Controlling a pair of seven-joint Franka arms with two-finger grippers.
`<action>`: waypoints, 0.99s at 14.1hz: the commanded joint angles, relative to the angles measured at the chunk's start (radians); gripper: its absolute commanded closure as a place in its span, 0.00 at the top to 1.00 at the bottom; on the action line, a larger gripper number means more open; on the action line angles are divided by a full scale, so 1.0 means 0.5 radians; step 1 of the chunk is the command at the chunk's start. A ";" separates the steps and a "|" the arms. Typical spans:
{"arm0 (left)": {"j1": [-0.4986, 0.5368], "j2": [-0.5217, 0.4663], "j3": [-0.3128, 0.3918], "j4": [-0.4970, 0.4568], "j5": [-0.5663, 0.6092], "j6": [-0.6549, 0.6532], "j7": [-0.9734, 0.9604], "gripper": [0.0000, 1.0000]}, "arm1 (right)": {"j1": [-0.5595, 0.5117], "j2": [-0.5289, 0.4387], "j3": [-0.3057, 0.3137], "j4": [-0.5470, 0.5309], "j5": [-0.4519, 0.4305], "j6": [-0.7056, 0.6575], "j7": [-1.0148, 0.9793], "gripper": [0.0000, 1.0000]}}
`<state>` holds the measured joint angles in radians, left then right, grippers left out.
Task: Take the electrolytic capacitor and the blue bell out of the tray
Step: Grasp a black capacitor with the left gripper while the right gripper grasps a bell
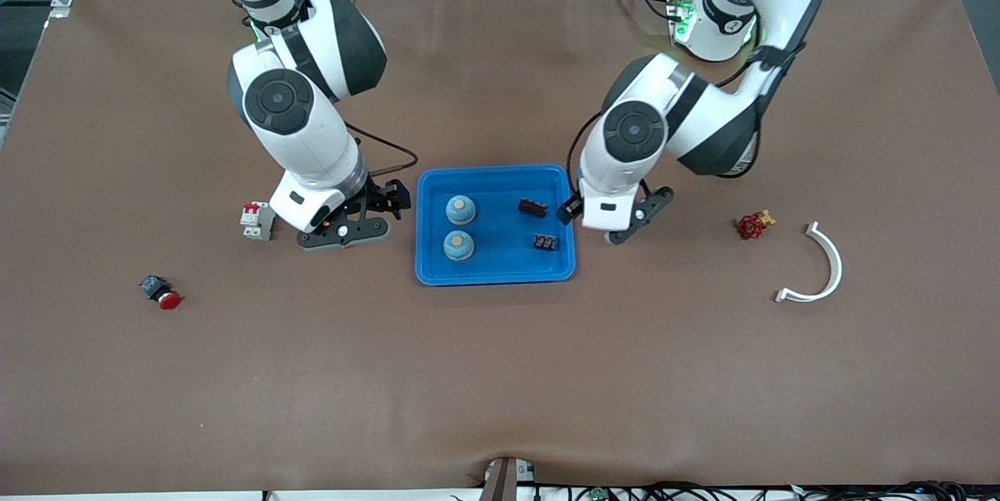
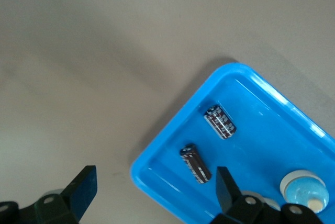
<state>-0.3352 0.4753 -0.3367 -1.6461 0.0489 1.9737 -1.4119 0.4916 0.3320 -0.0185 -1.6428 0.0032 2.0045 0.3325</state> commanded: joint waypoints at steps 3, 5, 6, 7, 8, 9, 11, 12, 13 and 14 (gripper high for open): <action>-0.063 0.092 0.011 -0.085 0.028 0.283 -0.394 0.75 | -0.060 0.097 -0.006 0.040 -0.019 0.071 0.022 1.00; -0.093 0.166 0.017 -0.086 0.028 0.387 -0.568 0.76 | -0.035 0.127 -0.006 0.040 0.006 0.081 0.044 1.00; -0.118 0.190 0.020 -0.086 0.052 0.427 -0.673 0.75 | -0.026 0.143 -0.003 0.040 0.012 0.099 0.053 1.00; -0.136 0.218 0.017 -0.083 0.132 0.437 -0.807 0.75 | 0.007 0.173 -0.003 0.027 0.015 0.163 0.062 1.00; -0.152 0.252 0.011 -0.083 0.208 0.455 -0.939 0.75 | 0.038 0.183 -0.006 0.003 0.018 0.236 0.111 1.00; -0.185 0.282 0.011 -0.083 0.252 0.464 -1.038 0.74 | 0.078 0.207 -0.006 -0.012 0.015 0.319 0.263 1.00; -0.204 0.322 0.011 -0.083 0.255 0.467 -1.103 0.72 | 0.197 0.265 -0.006 -0.010 -0.009 0.424 0.506 1.00; -0.204 0.338 0.011 -0.083 0.255 0.473 -1.130 0.71 | 0.244 0.290 -0.006 -0.009 -0.019 0.482 0.574 1.00; -0.210 0.350 0.008 -0.083 0.255 0.480 -1.170 0.70 | 0.265 0.311 -0.006 -0.009 -0.019 0.519 0.605 1.00; -0.228 0.362 0.011 -0.086 0.255 0.504 -1.210 0.69 | 0.284 0.336 -0.006 -0.009 -0.019 0.556 0.611 1.00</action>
<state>-0.4384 0.6488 -0.3363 -1.6892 0.1560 2.2041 -1.9725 0.6162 0.4832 -0.0163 -1.6485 0.0068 2.2510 0.5978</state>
